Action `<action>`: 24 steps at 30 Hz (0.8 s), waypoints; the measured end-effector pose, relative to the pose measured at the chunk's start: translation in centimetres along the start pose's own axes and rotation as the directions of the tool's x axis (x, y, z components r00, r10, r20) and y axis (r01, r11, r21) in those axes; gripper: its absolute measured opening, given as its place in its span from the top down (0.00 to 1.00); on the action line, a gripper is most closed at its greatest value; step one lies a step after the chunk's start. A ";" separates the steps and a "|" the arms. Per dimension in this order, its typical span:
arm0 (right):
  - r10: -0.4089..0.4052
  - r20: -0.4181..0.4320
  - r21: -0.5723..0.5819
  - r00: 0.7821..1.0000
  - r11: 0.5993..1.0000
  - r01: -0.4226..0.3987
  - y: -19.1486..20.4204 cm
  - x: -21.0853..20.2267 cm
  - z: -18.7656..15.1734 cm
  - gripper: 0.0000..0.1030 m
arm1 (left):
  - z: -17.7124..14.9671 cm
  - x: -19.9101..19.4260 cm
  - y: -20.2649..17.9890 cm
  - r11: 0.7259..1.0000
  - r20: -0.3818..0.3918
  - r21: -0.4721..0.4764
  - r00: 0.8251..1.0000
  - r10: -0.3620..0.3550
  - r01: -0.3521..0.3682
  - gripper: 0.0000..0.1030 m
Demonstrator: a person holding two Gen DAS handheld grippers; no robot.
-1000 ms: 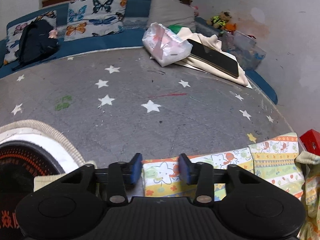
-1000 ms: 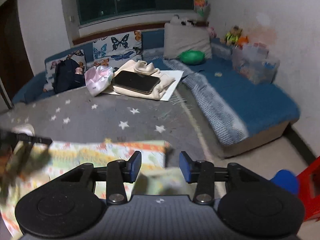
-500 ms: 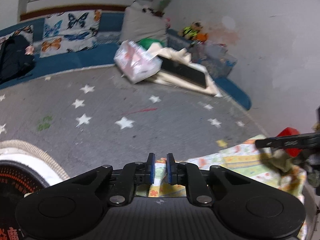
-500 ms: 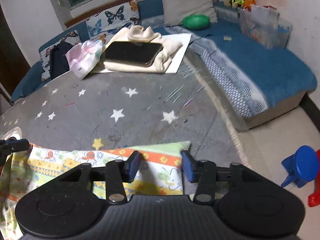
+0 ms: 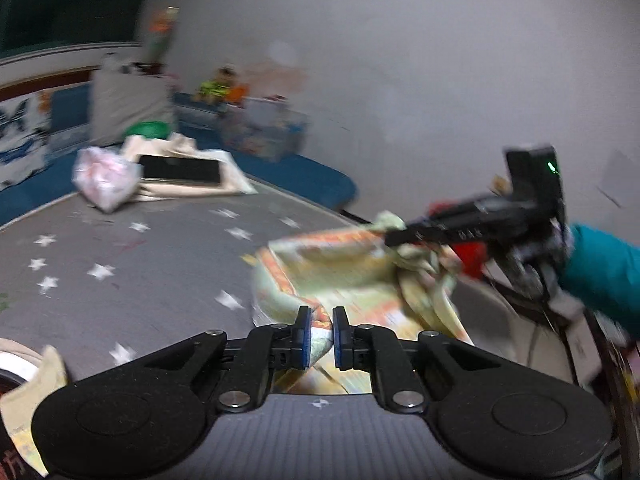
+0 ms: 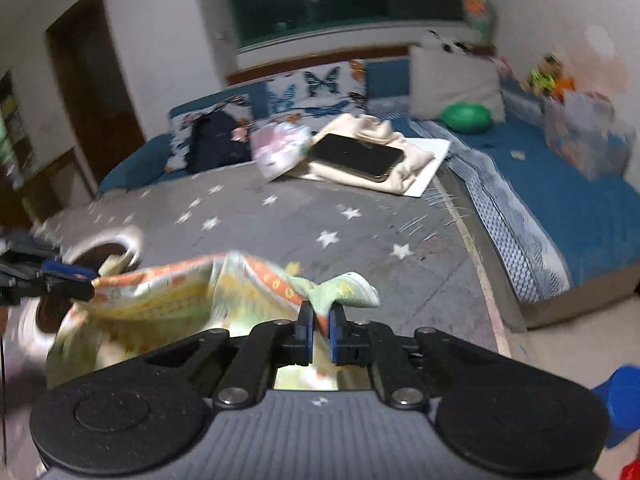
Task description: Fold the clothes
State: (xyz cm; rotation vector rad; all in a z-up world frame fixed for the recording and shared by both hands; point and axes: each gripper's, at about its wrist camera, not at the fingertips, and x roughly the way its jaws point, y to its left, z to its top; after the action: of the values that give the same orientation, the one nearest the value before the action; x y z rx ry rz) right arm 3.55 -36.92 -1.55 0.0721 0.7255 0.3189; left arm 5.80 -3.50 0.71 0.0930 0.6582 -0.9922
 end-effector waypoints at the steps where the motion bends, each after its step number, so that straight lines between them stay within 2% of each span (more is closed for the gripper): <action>1: 0.000 -0.013 -0.020 1.000 1.000 0.000 0.3 -0.4 -0.7 0.94 | -0.6 -0.3 -0.8 0.999 -0.016 0.031 1.000 -0.018 0.019 0.89; 3: 0.000 -0.038 -0.060 0.999 0.998 -0.002 1.0 -1.1 -2.2 0.94 | -2.1 -0.4 -2.1 0.994 -0.064 0.099 0.998 -0.030 0.036 0.89; 8: 0.008 -0.100 -0.122 0.995 0.992 -0.020 2.1 -2.4 -5.5 0.93 | -5.4 -0.2 -4.1 0.980 -0.180 0.187 0.983 -0.029 0.063 0.88; 11: 0.018 -0.097 -0.111 0.995 0.993 -0.029 1.9 -2.8 -5.7 0.92 | -6.4 -0.9 -5.0 0.972 -0.202 0.217 0.978 -0.041 0.085 0.86; 14: 0.021 -0.069 -0.088 0.997 0.996 -0.027 1.5 -3.5 -5.4 0.86 | -6.3 -2.5 -5.2 0.965 -0.181 0.234 0.981 -0.076 0.118 0.84; 18: 0.024 -0.032 -0.057 0.999 0.998 -0.025 1.0 -4.4 -4.8 0.83 | -5.8 -3.1 -4.2 0.981 -0.138 0.192 0.990 -0.012 0.038 0.76; 19: 0.024 -0.022 -0.049 0.999 0.998 -0.025 0.8 -4.6 -4.7 0.79 | -5.6 -3.2 -3.9 0.983 -0.128 0.181 0.992 0.005 0.018 0.70; 22: 0.025 0.006 -0.025 1.000 0.999 -0.025 0.4 -5.3 -4.3 0.70 | -5.2 -3.6 -3.1 0.988 -0.097 0.145 0.994 0.058 -0.043 0.65; 24: 0.026 0.025 -0.009 0.999 1.000 -0.026 0.1 -5.7 -4.1 0.68 | -5.3 -2.7 -3.5 0.984 -0.124 0.170 0.989 0.082 -0.060 0.62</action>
State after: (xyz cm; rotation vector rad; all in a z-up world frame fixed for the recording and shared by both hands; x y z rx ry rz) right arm -3.20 -38.77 -0.90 0.0767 0.6985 0.3452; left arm -0.47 -1.51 -1.29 0.3289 0.6862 -0.9764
